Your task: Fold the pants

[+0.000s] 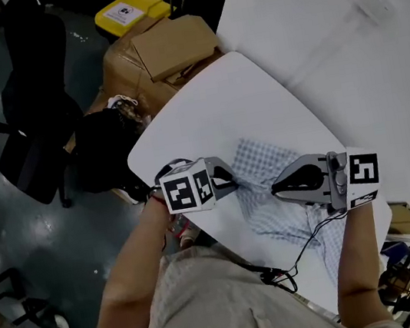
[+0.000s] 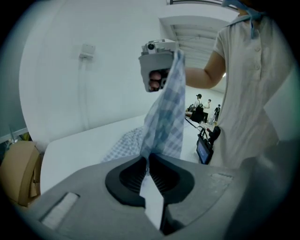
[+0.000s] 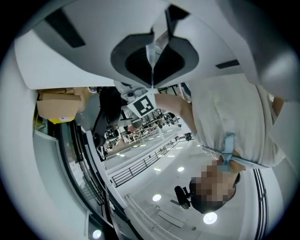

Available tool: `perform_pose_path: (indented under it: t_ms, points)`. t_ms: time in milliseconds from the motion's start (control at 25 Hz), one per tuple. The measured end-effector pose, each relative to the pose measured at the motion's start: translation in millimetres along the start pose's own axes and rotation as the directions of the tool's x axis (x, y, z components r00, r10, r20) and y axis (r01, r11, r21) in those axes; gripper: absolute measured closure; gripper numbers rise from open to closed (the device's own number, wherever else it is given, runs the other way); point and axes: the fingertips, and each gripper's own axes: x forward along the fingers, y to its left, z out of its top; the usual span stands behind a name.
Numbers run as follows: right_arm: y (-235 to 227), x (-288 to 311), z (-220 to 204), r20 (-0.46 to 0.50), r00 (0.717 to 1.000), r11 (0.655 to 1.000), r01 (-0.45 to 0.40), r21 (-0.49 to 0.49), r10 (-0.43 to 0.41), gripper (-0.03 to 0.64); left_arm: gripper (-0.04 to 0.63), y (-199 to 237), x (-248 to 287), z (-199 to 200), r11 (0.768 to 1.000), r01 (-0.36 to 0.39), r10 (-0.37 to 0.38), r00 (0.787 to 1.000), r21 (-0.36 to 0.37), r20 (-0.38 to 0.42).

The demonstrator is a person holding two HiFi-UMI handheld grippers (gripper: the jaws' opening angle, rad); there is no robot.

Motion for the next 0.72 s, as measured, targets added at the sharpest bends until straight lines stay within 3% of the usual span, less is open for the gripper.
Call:
perform_pose_path:
  t_ms: [120,280,440,600,720]
  points:
    - [-37,-12,1,0.013,0.99,0.99,0.141,-0.008,-0.141,0.591,0.565,-3,-21,-15,0.998,0.016,-0.022,0.995,-0.067,-0.095]
    - [-96,-11,-7,-0.02,0.959,0.959,0.284,-0.011,-0.284,0.591,0.565,-11,-59,-26,0.976,0.056,-0.087,0.986,-0.21,-0.144]
    - [-146,16,-24,-0.108,0.934,0.94,0.34,-0.009,-0.339,0.591,0.575,-13,-90,-41,0.929,0.104,-0.167,0.974,-0.354,-0.151]
    - [-182,57,-41,-0.176,0.922,0.937,0.35,-0.004,-0.345,0.591,0.578,-9,-100,-71,0.893,0.112,-0.206,0.963,-0.437,-0.173]
    - [-210,86,-61,-0.269,0.885,0.922,0.387,-0.03,-0.38,0.591,0.578,-3,-100,-100,0.856,0.106,-0.236,0.951,-0.506,-0.198]
